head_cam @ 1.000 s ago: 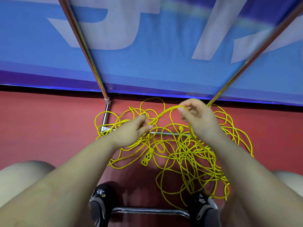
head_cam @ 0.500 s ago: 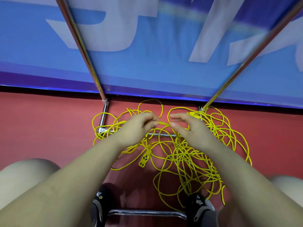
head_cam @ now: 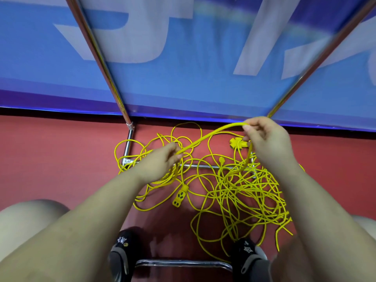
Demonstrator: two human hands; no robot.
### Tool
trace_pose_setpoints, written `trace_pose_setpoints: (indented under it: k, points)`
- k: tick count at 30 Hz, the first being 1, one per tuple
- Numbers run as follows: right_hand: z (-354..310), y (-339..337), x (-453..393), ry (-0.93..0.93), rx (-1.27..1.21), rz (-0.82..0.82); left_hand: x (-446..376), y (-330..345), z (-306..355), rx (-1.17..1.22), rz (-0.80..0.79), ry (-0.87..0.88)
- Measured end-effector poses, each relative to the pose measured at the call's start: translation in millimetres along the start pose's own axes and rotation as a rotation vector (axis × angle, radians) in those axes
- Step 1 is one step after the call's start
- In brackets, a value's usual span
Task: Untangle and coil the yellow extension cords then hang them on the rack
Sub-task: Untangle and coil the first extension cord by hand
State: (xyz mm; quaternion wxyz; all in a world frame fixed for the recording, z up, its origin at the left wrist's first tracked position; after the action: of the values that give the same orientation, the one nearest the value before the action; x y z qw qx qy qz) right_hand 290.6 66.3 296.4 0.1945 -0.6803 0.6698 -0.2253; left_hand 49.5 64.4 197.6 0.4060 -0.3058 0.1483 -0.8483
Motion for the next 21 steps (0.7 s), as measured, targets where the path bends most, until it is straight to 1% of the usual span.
trace_pose_setpoints:
  k: [2,4,5,6,8,10,11,14,17,19,21]
  points:
    - [14,-7,0,0.074,0.106,0.040,0,-7,4,0.003,0.085,0.006]
    - [25,-8,-1,0.141,0.208,0.017,1,-13,16,0.042,0.163,0.062]
    - [24,-5,-1,0.129,0.238,-0.018,2,-14,22,0.078,0.174,0.097]
    - [20,2,1,0.076,0.246,-0.074,2,-14,29,0.104,0.166,0.133]
    - [7,28,10,-0.045,0.201,-0.247,3,-11,42,0.106,0.120,0.198]
    - [-3,55,19,-0.080,0.125,-0.396,1,-5,50,0.072,0.082,0.233]
    - [-5,63,21,-0.076,0.076,-0.425,0,-3,51,0.055,0.073,0.235]
    - [-7,69,16,-0.032,-0.045,-0.422,-1,0,48,0.015,0.070,0.214]
    - [-8,76,16,0.042,-0.133,-0.500,3,-3,46,0.028,0.073,0.214]
    - [-8,81,18,0.059,-0.126,-0.534,5,-3,46,0.020,0.057,0.218]
    - [-10,74,15,0.024,-0.070,-0.474,7,-2,43,-0.095,0.022,0.175]
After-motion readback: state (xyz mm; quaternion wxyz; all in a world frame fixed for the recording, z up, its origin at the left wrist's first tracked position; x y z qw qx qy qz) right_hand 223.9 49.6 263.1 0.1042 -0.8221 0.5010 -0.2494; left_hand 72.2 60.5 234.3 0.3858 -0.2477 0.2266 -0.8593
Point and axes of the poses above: each hand's wrist, its own x-axis away from the middle knuckle, its own y-axis out of the palm, z = x × y, the point moved 6 cm from there along -x, towards the middle knuckle, and after that the axes turned 11 degrees about -z, right-handed, at the moved point
